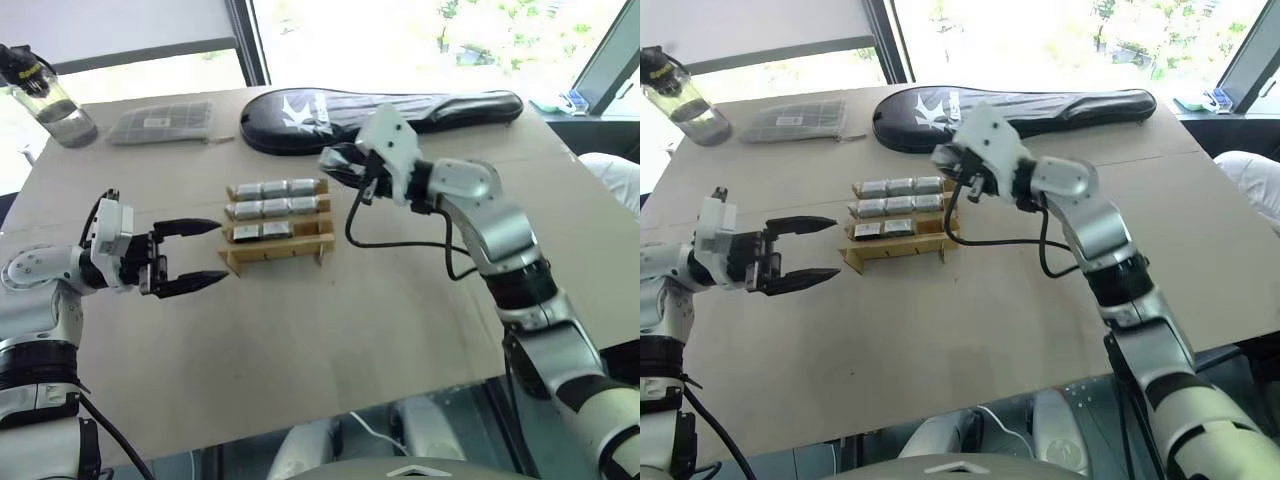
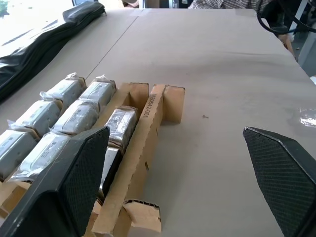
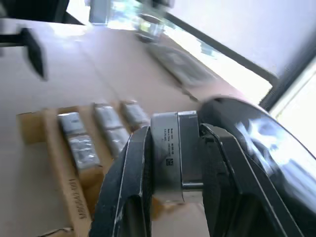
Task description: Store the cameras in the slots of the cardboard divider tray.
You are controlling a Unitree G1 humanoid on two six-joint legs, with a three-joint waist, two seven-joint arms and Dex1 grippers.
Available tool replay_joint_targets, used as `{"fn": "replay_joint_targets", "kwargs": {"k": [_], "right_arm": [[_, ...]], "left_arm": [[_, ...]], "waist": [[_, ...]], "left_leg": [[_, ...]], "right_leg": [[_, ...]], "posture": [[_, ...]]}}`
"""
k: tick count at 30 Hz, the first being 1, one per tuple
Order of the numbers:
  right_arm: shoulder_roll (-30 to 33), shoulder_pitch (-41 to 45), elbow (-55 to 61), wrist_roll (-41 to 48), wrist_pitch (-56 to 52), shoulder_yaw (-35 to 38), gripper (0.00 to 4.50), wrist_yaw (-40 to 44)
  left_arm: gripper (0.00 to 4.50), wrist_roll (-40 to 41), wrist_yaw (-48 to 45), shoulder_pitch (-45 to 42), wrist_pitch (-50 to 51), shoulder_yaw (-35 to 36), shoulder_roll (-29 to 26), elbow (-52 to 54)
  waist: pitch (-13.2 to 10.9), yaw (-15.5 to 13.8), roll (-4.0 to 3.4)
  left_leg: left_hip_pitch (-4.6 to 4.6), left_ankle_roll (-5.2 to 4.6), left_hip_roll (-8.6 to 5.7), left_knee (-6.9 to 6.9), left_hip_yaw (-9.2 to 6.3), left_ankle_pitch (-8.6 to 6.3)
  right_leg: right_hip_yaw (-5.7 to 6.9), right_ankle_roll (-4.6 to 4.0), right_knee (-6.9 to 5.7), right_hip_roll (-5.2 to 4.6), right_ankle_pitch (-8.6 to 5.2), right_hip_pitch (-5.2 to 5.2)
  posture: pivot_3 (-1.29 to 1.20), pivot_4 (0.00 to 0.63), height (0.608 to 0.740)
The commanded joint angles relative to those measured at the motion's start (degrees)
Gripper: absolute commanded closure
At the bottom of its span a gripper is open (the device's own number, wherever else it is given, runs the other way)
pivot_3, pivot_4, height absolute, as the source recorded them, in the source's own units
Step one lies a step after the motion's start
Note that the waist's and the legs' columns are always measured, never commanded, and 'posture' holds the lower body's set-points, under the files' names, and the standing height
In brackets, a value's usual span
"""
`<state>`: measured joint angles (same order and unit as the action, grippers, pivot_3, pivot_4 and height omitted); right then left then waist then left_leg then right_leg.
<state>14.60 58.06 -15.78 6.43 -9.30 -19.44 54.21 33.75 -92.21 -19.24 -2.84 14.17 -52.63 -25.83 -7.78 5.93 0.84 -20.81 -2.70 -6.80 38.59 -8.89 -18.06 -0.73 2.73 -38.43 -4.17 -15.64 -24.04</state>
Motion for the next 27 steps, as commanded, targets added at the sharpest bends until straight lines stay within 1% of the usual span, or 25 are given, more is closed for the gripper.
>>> {"fn": "replay_joint_targets", "kwargs": {"k": [1,6,11,17,20,27], "right_arm": [[-1.5,4.9,-11.0,-1.7,12.1,-2.1,3.75,8.3],[-6.2,10.9,-26.4,-2.5,21.9,-2.6,3.75,16.3],[-9.7,14.3,-37.0,-5.4,28.0,-2.9,3.75,19.1],[-12.7,17.8,-47.2,-7.8,28.9,-0.8,3.75,17.2],[-13.9,19.4,-51.2,-7.7,27.4,1.3,3.75,16.1],[-15.3,21.0,-56.0,-9.2,24.7,3.9,3.75,14.6]], "left_arm": [[0.0,0.2,0.4,1.7,-0.3,3.6,-1.5,2.0],[0.0,-0.5,2.8,6.5,-0.5,6.8,-1.9,4.8],[0.0,-0.2,5.0,11.0,0.0,10.2,-1.7,8.1],[0.0,-0.2,6.5,12.8,0.2,12.3,-1.5,9.8],[0.0,-0.4,7.3,13.2,-0.2,13.0,-1.4,10.0],[0.0,-0.1,7.8,14.5,-0.1,13.7,-1.2,11.3]], "waist": [[0.0,0.1,0.0],[0.0,0.6,-0.03],[0.0,1.0,-0.08],[-0.1,1.2,-0.18],[-0.2,1.2,-0.26],[-0.3,1.4,-0.44]], "left_leg": [[-0.01,0.0,0.0,0.0,-0.05,0.0],[-0.02,0.0,0.0,0.0,-0.1,0.0],[0.0,0.01,0.0,0.02,-0.16,0.0],[0.01,0.02,0.0,0.02,-0.2,0.01],[0.01,0.02,-0.01,0.02,-0.2,0.01],[0.03,0.02,-0.01,0.0,-0.2,0.01]], "right_leg": [[0.02,0.0,0.01,0.0,0.0,0.0],[0.05,0.0,-0.01,0.01,0.0,0.0],[0.07,-0.01,-0.04,0.03,0.0,0.01],[0.07,-0.01,-0.09,0.06,0.0,0.01],[0.07,-0.01,-0.1,0.06,0.0,0.01],[0.05,-0.01,-0.12,0.06,0.0,0.01]], "posture": [[0.0,0.15,0.74],[0.0,0.15,0.74],[0.0,0.15,0.74],[0.0,0.15,0.74],[0.0,0.15,0.74],[0.0,0.15,0.74]]}}
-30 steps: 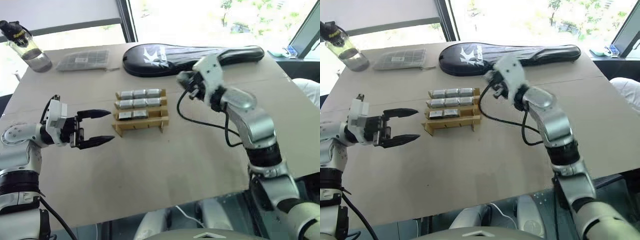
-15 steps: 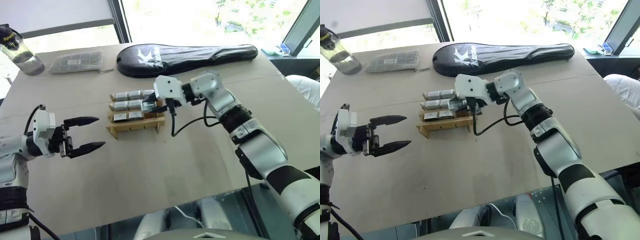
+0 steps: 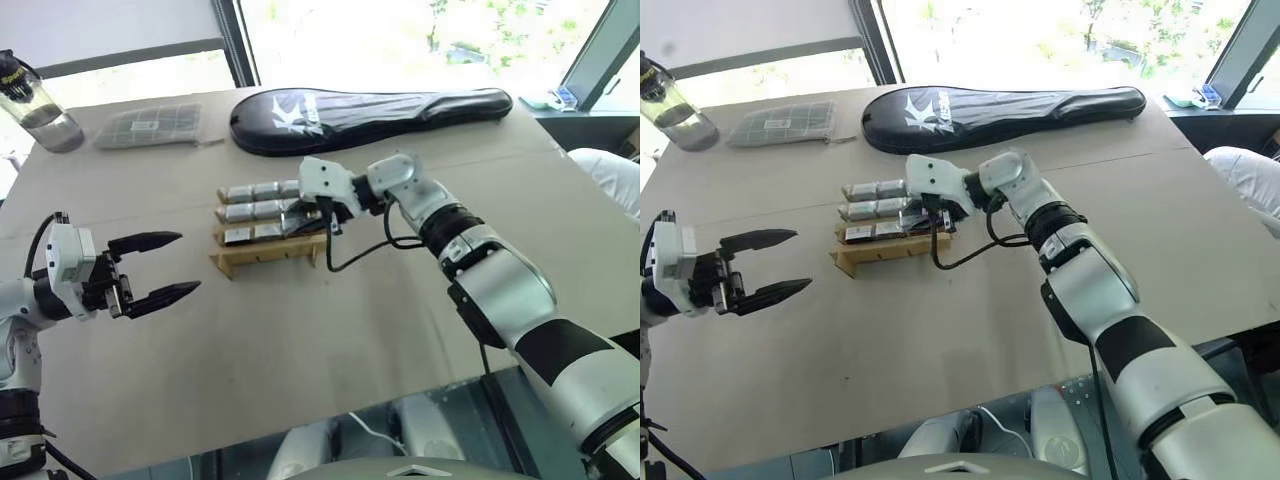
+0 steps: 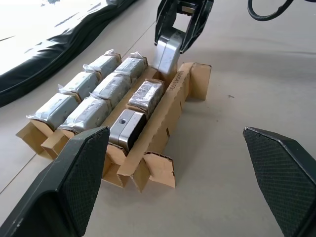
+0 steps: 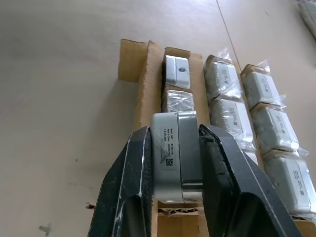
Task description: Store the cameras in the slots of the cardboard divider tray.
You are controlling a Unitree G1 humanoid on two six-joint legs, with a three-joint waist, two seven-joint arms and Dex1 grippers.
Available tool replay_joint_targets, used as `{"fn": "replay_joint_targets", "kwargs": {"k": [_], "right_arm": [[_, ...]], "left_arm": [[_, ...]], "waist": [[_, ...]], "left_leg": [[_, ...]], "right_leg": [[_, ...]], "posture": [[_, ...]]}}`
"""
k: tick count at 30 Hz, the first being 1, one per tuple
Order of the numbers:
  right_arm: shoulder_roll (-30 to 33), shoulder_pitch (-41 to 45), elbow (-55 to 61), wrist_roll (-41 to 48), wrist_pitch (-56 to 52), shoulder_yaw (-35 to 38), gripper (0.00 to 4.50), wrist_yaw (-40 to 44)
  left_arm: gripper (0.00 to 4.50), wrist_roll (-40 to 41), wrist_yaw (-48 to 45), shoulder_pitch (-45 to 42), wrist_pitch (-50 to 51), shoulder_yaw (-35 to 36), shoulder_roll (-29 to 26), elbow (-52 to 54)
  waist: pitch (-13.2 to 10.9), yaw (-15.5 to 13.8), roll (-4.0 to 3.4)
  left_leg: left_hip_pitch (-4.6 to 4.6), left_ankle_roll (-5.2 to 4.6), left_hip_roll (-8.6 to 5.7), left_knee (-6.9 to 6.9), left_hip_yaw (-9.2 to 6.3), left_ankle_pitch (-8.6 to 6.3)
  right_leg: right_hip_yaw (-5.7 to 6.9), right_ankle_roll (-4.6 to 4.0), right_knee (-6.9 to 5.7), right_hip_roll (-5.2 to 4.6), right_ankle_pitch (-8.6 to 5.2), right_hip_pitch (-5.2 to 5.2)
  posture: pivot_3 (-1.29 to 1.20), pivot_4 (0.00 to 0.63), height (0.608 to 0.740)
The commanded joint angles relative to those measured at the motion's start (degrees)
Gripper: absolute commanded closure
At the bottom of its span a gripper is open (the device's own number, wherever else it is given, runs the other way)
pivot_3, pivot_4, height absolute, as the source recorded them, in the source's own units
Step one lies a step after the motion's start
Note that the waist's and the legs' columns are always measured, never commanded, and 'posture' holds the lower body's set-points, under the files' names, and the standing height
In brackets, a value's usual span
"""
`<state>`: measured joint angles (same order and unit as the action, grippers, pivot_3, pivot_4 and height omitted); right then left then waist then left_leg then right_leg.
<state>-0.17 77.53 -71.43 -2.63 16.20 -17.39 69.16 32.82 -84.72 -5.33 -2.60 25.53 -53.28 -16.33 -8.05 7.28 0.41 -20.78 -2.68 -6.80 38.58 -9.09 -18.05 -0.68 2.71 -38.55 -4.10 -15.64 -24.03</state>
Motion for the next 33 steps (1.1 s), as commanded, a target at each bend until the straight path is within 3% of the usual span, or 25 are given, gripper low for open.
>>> {"fn": "replay_joint_targets", "kwargs": {"k": [1,12,23,29,31,33], "right_arm": [[-0.9,1.5,-0.7,0.0,-1.3,2.5,3.75,-0.6],[-2.6,-0.1,-3.3,-4.1,0.7,3.3,3.75,-4.7],[-3.6,-1.9,-3.9,-6.6,1.2,3.0,3.75,-1.1],[-2.9,-1.7,-3.9,-8.6,3.1,3.0,0.91,-3.9],[-2.7,-1.2,-3.8,-8.5,3.0,3.9,0.26,-6.0],[-2.6,-0.6,-3.7,-7.8,3.0,5.0,0.09,-7.1]], "left_arm": [[0.0,1.0,0.4,0.8,-0.2,2.5,-0.5,2.0],[0.0,1.4,0.9,3.5,0.9,4.6,-0.7,4.3],[0.0,1.6,1.2,5.2,1.6,5.9,-0.8,5.8],[0.0,1.5,1.4,4.9,1.8,5.7,-0.9,5.8],[0.0,1.4,1.4,4.7,1.9,5.4,-0.8,5.8],[0.0,1.4,1.4,4.4,2.0,5.1,-0.8,5.9]], "waist": [[0.0,0.0,-0.02],[0.0,0.2,-0.08],[0.0,0.5,-0.08],[0.0,0.9,-0.07],[0.0,1.1,-0.07],[0.0,1.2,-0.07]], "left_leg": [[0.0,0.0,0.0,0.0,0.0,0.0],[0.0,0.0,0.0,-0.01,0.01,0.0],[0.04,0.0,0.0,-0.04,0.0,0.0],[0.04,0.0,-0.01,-0.04,0.0,0.0],[0.05,0.0,-0.01,-0.04,-0.01,0.0],[0.05,0.01,-0.01,-0.04,-0.01,0.01]], "right_leg": [[0.0,0.0,0.0,0.0,0.0,0.0],[-0.02,0.0,-0.02,0.0,0.0,0.0],[-0.03,0.0,-0.03,0.0,0.0,0.0],[-0.03,0.0,-0.04,0.0,0.0,0.0],[-0.03,0.0,-0.04,0.0,0.0,0.0],[-0.03,0.0,-0.05,0.0,0.0,0.0]], "posture": [[0.0,0.15,0.74],[0.0,0.15,0.74],[0.0,0.15,0.74],[0.0,0.15,0.74],[0.0,0.15,0.74],[0.0,0.15,0.74]]}}
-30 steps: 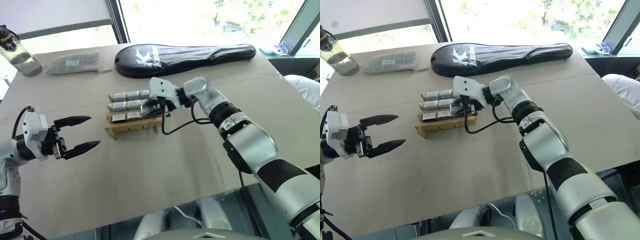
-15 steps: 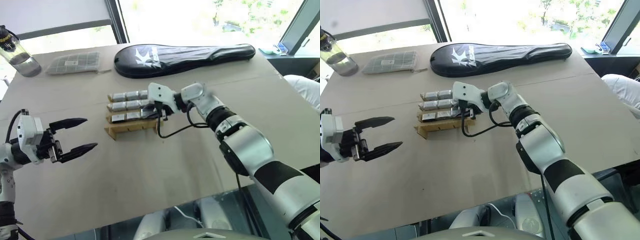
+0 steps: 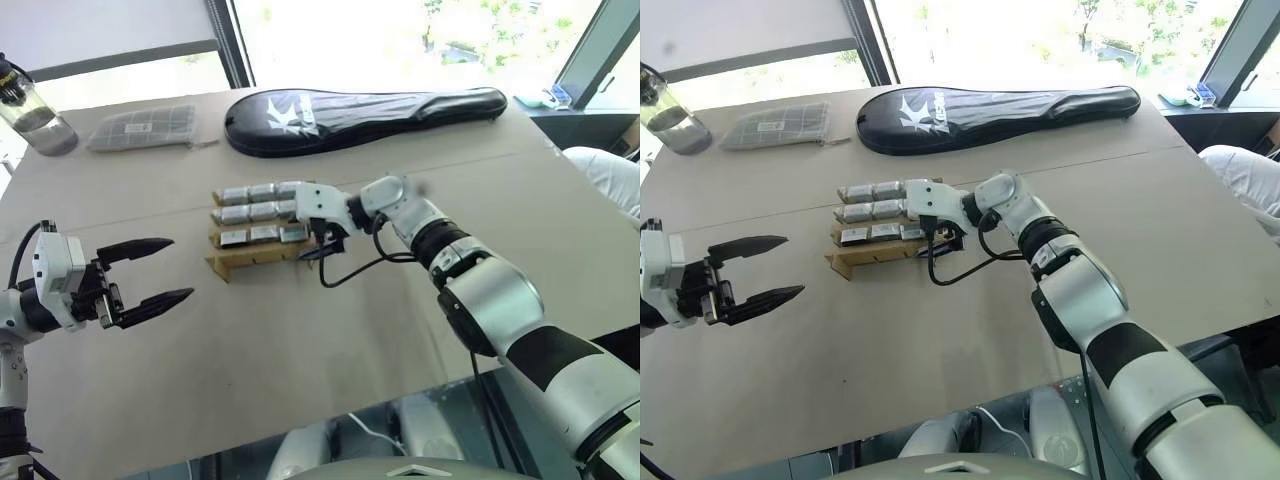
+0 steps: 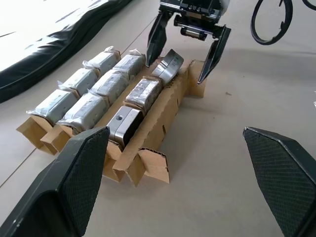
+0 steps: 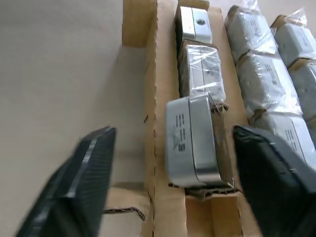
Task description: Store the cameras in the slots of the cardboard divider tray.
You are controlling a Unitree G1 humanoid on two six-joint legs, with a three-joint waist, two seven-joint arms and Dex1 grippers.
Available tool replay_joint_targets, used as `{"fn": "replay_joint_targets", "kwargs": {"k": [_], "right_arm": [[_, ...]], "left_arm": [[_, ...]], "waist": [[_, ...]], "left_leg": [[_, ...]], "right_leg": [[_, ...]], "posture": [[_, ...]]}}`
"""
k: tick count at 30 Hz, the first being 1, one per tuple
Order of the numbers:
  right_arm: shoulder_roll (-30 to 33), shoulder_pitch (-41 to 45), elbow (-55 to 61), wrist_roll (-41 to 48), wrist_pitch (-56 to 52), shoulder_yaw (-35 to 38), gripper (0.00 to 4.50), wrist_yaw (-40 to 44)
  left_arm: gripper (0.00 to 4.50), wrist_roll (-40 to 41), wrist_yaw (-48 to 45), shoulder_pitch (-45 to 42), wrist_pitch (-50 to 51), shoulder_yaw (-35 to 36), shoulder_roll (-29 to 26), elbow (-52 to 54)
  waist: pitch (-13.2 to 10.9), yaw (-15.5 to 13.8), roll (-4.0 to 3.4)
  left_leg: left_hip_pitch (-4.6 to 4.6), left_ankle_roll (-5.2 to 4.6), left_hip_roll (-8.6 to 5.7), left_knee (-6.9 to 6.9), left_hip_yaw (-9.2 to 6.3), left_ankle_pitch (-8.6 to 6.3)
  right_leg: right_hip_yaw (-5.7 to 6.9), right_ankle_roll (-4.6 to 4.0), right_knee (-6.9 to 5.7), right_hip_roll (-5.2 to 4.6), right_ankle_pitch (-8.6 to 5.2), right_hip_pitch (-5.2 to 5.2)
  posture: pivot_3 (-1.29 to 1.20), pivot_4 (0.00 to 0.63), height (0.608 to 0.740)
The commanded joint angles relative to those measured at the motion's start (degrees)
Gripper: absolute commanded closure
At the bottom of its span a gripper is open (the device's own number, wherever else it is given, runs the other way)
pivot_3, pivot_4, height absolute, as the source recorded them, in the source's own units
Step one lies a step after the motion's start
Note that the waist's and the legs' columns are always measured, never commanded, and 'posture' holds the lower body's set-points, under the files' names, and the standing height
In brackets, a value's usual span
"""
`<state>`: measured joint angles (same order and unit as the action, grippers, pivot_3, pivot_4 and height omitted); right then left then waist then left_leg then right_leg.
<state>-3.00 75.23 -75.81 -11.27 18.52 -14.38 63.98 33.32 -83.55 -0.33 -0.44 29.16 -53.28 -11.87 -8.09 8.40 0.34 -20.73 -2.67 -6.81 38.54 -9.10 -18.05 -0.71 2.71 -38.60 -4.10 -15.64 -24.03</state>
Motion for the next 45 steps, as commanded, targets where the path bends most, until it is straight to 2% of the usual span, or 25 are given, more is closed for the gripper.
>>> {"fn": "replay_joint_targets", "kwargs": {"k": [1,6,16,34,37,39,40,43,44,45], "right_arm": [[0.2,2.2,0.9,1.7,0.4,3.0,0.09,-2.1],[0.9,4.0,2.6,6.3,-0.5,8.6,0.09,-1.2],[1.5,1.8,3.6,4.8,1.9,6.9,0.09,0.1],[1.5,-1.8,2.5,-2.4,6.3,1.1,0.09,-6.3],[1.4,-1.7,2.5,-1.8,6.5,1.6,0.74,-5.9],[1.1,-1.5,2.7,-0.3,6.0,2.8,1.53,-4.7],[1.2,-1.5,2.8,-0.2,6.0,3.0,2.12,-4.0],[1.5,-1.4,3.0,-0.1,5.8,2.9,3.5,-1.6],[1.5,-1.4,3.0,0.3,5.3,3.1,3.82,-0.5],[1.4,-1.4,3.2,1.0,4.6,3.6,3.83,1.1]], "left_arm": [[0.0,0.9,0.1,-0.8,-0.1,1.3,-0.7,1.3],[0.0,0.4,-0.3,-2.4,-0.2,-0.1,-0.3,0.2],[0.0,-0.6,-1.8,-8.0,-0.7,-3.6,-0.4,-3.4],[0.0,0.2,-1.6,-5.0,-0.6,-2.5,-0.2,-1.8],[0.0,0.3,-1.5,-4.8,-0.6,-2.5,-0.1,-1.8],[0.0,0.3,-1.4,-4.7,-0.6,-2.5,-0.1,-1.8],[0.0,0.3,-1.4,-4.8,-0.6,-2.5,0.0,-1.8],[0.0,0.3,-1.3,-4.9,-0.7,-2.6,0.0,-1.9],[0.0,0.3,-1.2,-4.9,-0.7,-2.6,0.0,-1.8],[0.0,0.3,-1.2,-4.9,-0.7,-2.7,0.1,-1.8]], "waist": [[0.0,0.1,0.0],[0.0,0.3,0.0],[0.1,0.5,0.09],[0.0,0.4,0.07],[0.1,0.3,0.08],[0.0,0.3,0.07],[0.0,0.3,0.07],[0.0,0.3,0.06],[0.0,0.3,0.07],[0.0,0.3,0.07]], "left_leg": [[0.0,0.0,0.0,0.0,0.0,0.0],[0.0,0.0,0.0,0.01,-0.01,0.0],[-0.01,0.0,0.0,0.04,0.0,0.0],[0.07,0.0,0.0,0.06,-0.01,0.0],[0.08,0.01,0.0,0.11,-0.01,0.0],[0.07,0.01,0.0,0.11,-0.01,0.0],[0.06,0.01,0.0,0.11,-0.02,0.0],[0.06,0.01,0.0,0.1,-0.02,0.0],[0.04,0.01,0.0,0.1,-0.02,0.0],[0.04,0.0,-0.01,0.09,-0.02,0.0]], "right_leg": [[0.0,0.0,0.0,0.0,0.0,0.0],[0.01,0.0,0.0,0.0,0.0,0.0],[0.0,0.0,-0.21,-0.01,0.0,0.0],[-0.01,0.0,-0.18,0.01,0.0,0.0],[-0.02,-0.01,-0.19,0.01,0.0,0.03],[-0.02,-0.01,-0.19,0.01,0.0,0.03],[-0.02,-0.01,-0.19,0.0,0.01,0.02],[-0.02,-0.01,-0.2,0.0,0.01,0.02],[-0.02,-0.01,-0.2,0.01,0.01,0.02],[-0.02,-0.01,-0.19,0.01,0.01,0.02]], "posture": [[0.0,0.15,0.74],[0.0,0.15,0.74],[0.0,0.15,0.74],[0.0,0.15,0.74],[0.0,0.15,0.74],[0.0,0.15,0.74],[0.0,0.15,0.74],[0.0,0.15,0.74],[0.0,0.15,0.74],[0.0,0.15,0.74]]}}
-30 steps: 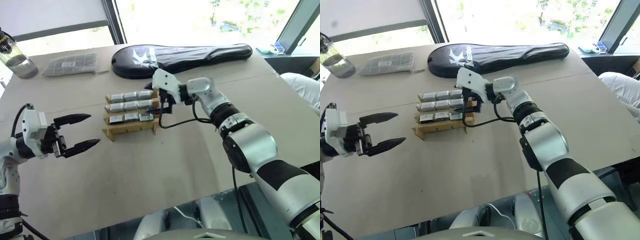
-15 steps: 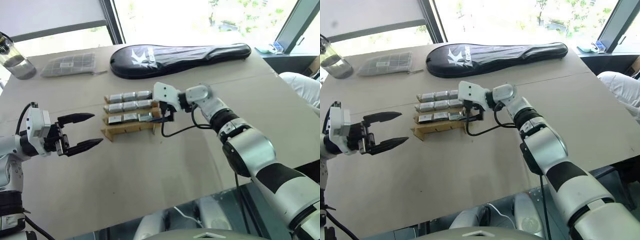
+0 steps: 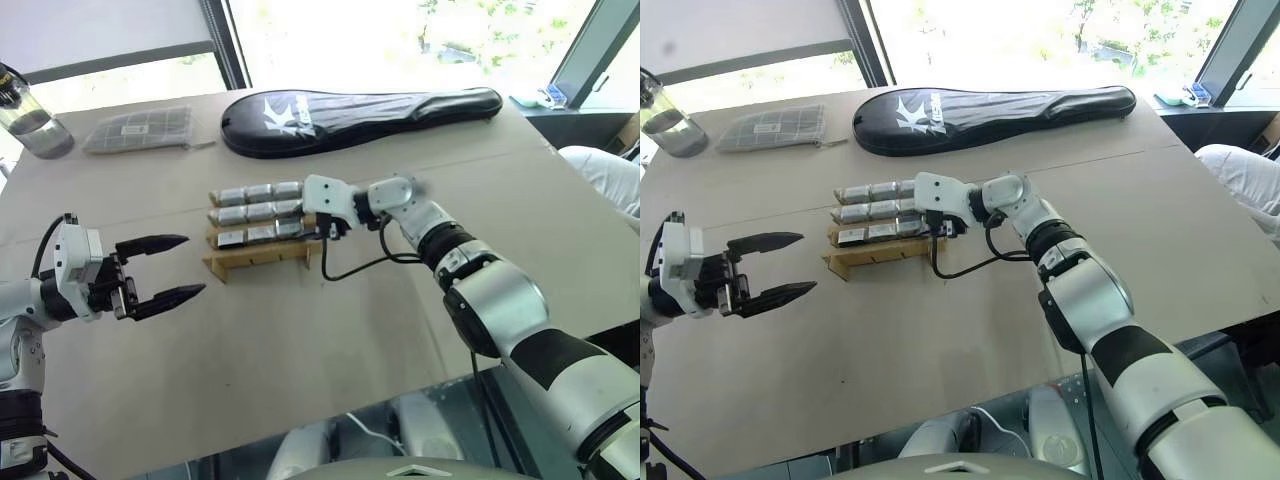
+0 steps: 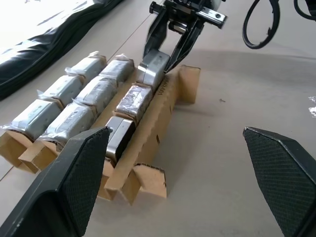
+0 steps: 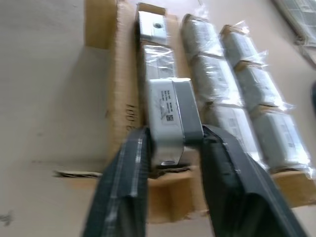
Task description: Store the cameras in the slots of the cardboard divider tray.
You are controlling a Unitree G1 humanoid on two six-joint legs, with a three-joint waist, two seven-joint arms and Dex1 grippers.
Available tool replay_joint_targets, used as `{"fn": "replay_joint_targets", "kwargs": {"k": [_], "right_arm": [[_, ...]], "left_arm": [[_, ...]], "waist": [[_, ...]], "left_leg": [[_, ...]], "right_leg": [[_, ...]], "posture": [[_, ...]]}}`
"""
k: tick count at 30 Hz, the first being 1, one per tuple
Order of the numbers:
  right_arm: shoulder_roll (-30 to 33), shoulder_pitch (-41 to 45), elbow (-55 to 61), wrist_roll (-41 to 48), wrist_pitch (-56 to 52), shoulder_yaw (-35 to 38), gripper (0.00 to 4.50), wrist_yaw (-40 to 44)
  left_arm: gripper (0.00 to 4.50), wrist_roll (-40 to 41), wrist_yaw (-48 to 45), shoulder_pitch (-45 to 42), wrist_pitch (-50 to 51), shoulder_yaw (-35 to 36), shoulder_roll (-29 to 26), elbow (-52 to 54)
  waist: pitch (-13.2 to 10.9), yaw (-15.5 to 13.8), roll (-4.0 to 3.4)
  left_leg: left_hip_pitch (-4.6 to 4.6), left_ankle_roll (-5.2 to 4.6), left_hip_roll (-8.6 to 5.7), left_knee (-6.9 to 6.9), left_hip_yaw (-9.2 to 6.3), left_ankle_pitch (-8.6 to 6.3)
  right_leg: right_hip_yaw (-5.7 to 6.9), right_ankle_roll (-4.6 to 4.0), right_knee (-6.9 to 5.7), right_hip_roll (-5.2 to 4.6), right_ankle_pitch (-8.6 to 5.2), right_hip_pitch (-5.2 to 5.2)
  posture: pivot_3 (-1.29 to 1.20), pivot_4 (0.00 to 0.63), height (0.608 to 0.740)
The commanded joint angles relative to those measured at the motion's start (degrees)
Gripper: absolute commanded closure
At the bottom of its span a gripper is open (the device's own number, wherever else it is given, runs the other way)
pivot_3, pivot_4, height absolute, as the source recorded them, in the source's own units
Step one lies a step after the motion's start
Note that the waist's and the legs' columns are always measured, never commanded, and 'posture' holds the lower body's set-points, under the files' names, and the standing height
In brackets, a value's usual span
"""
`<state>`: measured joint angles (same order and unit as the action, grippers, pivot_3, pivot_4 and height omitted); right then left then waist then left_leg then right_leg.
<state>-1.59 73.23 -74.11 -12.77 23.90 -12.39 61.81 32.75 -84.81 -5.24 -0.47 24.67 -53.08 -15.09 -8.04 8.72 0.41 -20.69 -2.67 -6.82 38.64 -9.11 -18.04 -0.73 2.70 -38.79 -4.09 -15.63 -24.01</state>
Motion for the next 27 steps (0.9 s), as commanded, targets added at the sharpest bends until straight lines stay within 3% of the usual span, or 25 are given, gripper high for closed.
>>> {"fn": "replay_joint_targets", "kwargs": {"k": [1,10,21,27], "right_arm": [[-0.2,0.8,1.5,3.5,-2.3,2.4,3.83,4.5],[-0.5,3.5,0.6,5.8,-11.0,5.0,3.83,6.3],[-1.2,4.5,-0.7,1.8,-8.3,2.6,3.83,2.1],[-1.6,4.4,-1.1,1.5,-8.4,2.3,3.83,5.3]], "left_arm": [[0.0,0.9,0.0,-0.1,-0.7,1.7,-0.1,1.4],[0.0,0.9,0.2,0.2,-0.8,1.9,0.1,1.6],[0.0,1.4,0.6,3.4,-0.4,4.5,0.0,3.7],[0.0,1.6,0.8,4.3,-0.1,5.3,-0.1,4.3]], "waist": [[0.0,0.0,0.0],[0.0,0.0,0.0],[0.0,0.0,-0.02],[0.0,0.0,-0.02]], "left_leg": [[0.0,0.0,0.0,0.0,-0.01,0.0],[0.0,0.0,0.0,-0.05,-0.02,0.0],[0.0,0.0,0.0,-0.05,-0.02,0.0],[0.0,0.0,0.0,-0.06,-0.02,0.0]], "right_leg": [[0.0,0.0,0.01,0.0,0.0,0.0],[0.01,0.0,0.0,-0.01,0.0,0.0],[-0.01,-0.01,-0.01,-0.01,0.0,-0.01],[-0.01,-0.01,0.0,-0.01,0.0,-0.01]], "posture": [[0.0,0.15,0.74],[0.0,0.15,0.74],[0.0,0.15,0.74],[0.0,0.15,0.74]]}}
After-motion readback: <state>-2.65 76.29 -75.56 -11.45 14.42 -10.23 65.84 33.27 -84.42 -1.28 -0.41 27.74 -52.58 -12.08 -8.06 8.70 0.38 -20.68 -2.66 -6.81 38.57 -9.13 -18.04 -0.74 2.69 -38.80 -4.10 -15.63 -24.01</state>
